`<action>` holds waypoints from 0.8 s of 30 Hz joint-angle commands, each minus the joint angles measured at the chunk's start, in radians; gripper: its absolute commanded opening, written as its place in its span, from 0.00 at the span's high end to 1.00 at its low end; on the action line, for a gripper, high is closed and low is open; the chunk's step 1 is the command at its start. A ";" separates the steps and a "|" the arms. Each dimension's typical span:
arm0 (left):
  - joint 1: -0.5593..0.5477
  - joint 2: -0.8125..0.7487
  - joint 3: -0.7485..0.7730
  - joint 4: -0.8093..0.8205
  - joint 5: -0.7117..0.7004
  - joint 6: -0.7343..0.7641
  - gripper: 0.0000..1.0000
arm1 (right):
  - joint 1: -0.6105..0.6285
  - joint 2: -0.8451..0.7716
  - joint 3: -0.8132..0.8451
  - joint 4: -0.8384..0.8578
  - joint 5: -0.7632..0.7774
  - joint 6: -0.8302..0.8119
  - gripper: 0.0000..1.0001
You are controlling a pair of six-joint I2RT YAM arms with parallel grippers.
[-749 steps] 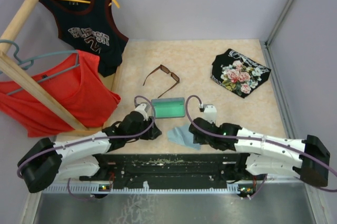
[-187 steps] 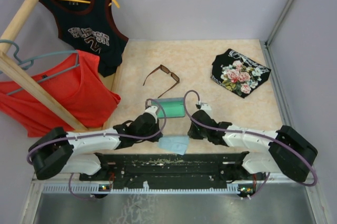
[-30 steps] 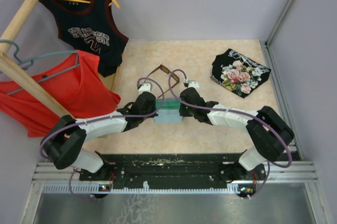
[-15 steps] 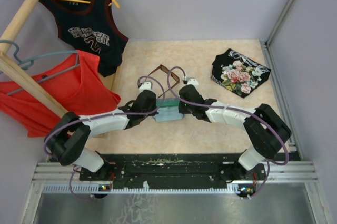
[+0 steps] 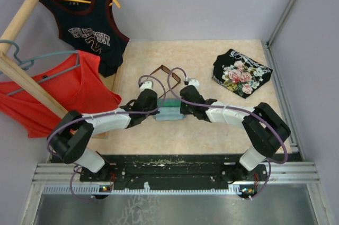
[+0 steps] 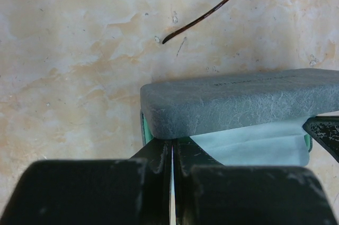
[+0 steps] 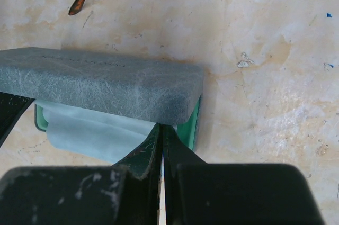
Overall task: Organize the sunglasses
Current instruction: Place the glasses cleaning cloth in the sunglasses case.
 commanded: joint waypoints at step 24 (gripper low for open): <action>0.023 0.024 0.047 0.035 -0.002 -0.004 1.00 | -0.020 0.022 0.056 0.043 -0.003 -0.018 1.00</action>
